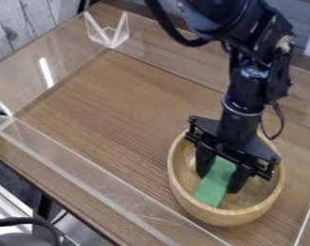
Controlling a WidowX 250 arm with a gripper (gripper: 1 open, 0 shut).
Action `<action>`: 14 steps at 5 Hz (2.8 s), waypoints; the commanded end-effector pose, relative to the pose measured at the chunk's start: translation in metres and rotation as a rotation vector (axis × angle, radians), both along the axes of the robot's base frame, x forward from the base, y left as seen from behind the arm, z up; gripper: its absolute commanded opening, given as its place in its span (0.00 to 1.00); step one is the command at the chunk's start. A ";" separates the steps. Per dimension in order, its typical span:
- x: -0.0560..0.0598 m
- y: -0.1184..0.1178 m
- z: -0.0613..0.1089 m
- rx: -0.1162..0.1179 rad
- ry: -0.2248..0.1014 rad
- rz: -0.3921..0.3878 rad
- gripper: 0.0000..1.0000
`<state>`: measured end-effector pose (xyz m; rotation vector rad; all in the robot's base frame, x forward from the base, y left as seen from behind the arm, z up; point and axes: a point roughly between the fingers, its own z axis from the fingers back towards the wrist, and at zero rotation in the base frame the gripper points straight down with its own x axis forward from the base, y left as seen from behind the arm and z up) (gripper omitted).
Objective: Remove the green block from inside the brown bowl and put it on the table
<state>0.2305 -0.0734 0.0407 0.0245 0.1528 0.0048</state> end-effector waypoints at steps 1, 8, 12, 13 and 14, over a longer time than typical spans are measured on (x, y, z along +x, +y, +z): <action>0.012 0.000 0.023 -0.029 -0.073 0.009 0.00; 0.065 0.088 0.076 -0.031 -0.164 0.111 0.00; 0.042 0.064 0.054 -0.044 -0.113 0.046 0.00; 0.042 0.058 0.052 -0.049 -0.111 0.031 0.00; 0.040 0.052 0.049 -0.052 -0.105 0.016 0.00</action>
